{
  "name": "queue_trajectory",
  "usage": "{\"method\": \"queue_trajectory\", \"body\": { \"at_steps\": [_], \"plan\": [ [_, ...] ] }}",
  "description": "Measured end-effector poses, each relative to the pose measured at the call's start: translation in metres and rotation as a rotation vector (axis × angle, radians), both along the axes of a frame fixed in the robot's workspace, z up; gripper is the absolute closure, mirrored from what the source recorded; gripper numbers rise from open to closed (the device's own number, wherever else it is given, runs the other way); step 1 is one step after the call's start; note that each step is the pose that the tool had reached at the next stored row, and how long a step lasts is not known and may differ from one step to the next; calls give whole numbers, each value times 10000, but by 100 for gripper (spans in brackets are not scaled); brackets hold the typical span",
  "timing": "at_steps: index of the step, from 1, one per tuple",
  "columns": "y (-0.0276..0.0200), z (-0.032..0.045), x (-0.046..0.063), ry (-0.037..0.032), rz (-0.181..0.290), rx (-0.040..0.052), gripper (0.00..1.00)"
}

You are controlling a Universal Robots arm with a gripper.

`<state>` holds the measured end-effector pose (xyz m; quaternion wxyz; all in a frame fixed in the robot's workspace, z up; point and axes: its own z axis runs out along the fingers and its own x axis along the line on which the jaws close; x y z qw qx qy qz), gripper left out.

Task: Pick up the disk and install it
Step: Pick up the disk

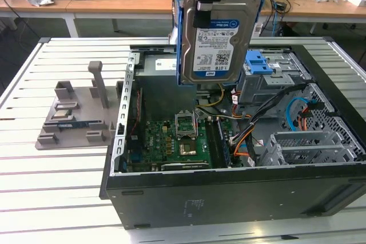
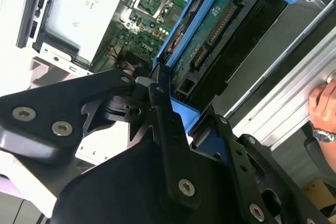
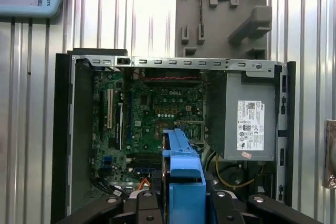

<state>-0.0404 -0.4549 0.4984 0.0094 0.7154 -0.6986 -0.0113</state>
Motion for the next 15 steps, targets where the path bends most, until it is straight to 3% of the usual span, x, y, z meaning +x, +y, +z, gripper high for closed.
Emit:
{"method": "queue_trajectory", "body": {
  "at_steps": [2, 6, 11, 13, 15],
  "plan": [
    [-55, -2, 6, 0, 0, -1, 63],
    [-217, -9, 19, 0, 0, 1, 63],
    [-358, -14, 30, 0, 0, 0, 63],
    [-450, -18, 50, 1, 0, -1, 63],
    [-483, -21, 66, 3, 0, 0, 63]
  ]
}}
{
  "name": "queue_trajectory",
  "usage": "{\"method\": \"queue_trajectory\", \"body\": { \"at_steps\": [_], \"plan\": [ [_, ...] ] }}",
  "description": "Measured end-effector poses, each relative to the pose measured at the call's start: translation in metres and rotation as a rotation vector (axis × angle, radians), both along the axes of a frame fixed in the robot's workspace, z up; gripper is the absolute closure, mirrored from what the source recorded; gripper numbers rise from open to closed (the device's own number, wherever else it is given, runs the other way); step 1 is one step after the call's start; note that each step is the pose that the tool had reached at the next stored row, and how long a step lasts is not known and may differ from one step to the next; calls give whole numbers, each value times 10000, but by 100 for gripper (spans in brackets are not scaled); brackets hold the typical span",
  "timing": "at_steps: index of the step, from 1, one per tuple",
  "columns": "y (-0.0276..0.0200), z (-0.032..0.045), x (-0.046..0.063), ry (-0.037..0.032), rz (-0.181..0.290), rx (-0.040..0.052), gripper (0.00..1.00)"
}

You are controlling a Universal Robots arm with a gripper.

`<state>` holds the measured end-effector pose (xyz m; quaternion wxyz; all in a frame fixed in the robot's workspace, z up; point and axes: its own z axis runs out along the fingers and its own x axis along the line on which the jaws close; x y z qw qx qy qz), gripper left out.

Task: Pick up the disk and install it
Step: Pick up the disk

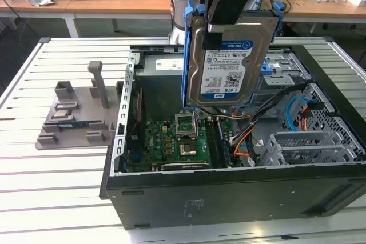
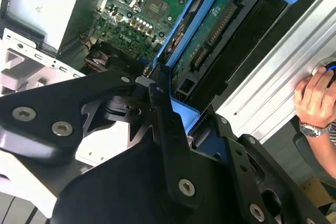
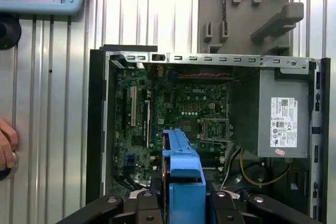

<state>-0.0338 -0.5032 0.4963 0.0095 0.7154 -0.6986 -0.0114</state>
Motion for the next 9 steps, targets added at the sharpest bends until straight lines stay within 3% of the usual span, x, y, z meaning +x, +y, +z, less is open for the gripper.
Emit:
{"method": "queue_trajectory", "body": {
  "at_steps": [6, 9],
  "plan": [
    [-55, -6, 91, 9, 0, 1, 63],
    [-78, -9, 290, 34, 0, -1, 63]
  ]
}}
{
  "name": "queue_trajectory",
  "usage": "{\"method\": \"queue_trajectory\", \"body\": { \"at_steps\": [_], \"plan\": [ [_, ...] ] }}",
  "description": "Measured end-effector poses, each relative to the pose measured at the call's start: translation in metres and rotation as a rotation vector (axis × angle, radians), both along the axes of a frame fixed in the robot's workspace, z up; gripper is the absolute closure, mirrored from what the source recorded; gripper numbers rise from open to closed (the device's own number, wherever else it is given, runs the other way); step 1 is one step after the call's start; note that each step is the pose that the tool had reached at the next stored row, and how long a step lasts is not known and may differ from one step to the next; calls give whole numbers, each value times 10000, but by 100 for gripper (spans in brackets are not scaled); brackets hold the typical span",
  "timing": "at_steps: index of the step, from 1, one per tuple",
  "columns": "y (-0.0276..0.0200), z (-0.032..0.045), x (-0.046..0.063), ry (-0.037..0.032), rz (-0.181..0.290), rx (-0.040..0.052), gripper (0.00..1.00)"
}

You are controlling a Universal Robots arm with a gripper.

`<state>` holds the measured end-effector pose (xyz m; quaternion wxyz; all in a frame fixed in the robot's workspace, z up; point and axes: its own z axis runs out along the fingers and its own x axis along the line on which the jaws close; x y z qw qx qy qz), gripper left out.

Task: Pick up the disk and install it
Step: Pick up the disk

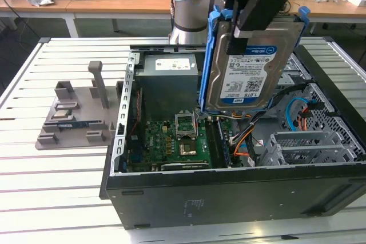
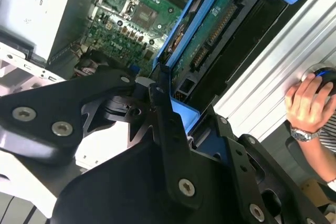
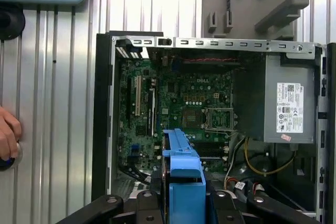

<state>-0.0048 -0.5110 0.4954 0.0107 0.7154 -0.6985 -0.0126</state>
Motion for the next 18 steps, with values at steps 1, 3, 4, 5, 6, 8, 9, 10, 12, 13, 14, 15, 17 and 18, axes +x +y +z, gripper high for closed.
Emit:
{"method": "queue_trajectory", "body": {
  "at_steps": [1, 3, 4, 5, 6, 8, 9, 10, 12, 13, 14, 15, 17, 18],
  "plan": [
    [-3, 0, 42, 6, 0, 0, 63],
    [-7, -1, 125, 17, -1, 0, 63],
    [-9, -2, 160, 22, 0, 1, 63],
    [-12, -3, 196, 26, -1, 1, 63],
    [-16, -3, 245, 33, -1, 0, 63],
    [-26, -4, 313, 41, 0, 0, 63],
    [-31, -5, 338, 45, 0, 1, 63],
    [-40, -5, 373, 50, -2, 1, 63],
    [-68, -7, 433, 60, -1, 2, 63],
    [-86, -7, 454, 64, 0, 1, 63],
    [-103, -7, 469, 67, 1, 0, 63],
    [-132, -9, 491, 72, -1, 1, 63],
    [-180, -11, 526, 77, -1, 1, 63],
    [-198, -12, 541, 80, -1, 1, 63]
  ]
}}
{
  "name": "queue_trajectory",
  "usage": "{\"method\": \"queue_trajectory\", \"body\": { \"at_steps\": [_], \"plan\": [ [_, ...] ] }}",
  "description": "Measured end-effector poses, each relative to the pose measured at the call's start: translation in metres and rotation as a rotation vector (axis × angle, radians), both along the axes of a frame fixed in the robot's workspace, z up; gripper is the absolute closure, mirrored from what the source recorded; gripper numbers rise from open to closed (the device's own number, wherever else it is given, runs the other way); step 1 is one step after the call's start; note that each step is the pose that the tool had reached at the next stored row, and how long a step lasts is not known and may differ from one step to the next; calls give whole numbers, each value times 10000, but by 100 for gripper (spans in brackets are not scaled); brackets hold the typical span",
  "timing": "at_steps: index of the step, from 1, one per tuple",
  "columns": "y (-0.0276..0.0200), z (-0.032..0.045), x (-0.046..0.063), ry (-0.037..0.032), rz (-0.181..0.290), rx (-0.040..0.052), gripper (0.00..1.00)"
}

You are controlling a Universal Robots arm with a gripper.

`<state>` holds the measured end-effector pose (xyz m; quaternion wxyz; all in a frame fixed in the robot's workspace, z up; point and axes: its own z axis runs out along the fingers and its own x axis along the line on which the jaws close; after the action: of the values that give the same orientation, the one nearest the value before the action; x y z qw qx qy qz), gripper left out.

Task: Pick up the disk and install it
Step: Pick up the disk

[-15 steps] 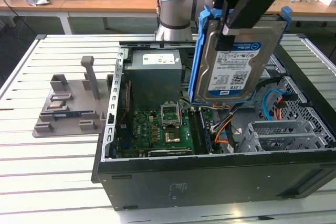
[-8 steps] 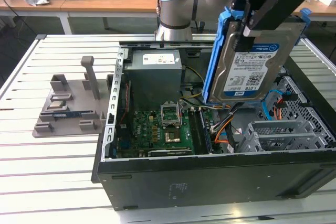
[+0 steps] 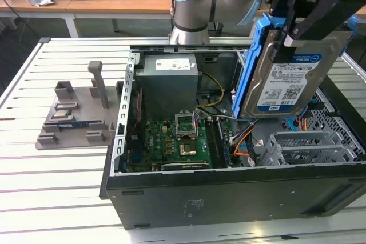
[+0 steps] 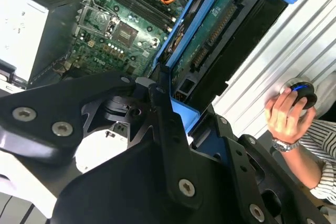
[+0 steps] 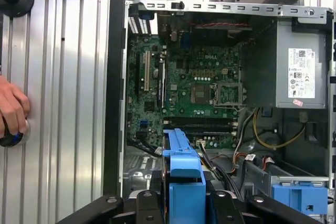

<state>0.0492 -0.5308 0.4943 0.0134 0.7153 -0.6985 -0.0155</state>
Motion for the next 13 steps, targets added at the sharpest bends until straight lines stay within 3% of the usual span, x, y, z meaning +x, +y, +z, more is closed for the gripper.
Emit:
{"method": "queue_trajectory", "body": {
  "at_steps": [7, 13],
  "plan": [
    [-104, -5, 139, 19, 0, -1, 63],
    [-139, -10, 242, 31, 1, 0, 63]
  ]
}}
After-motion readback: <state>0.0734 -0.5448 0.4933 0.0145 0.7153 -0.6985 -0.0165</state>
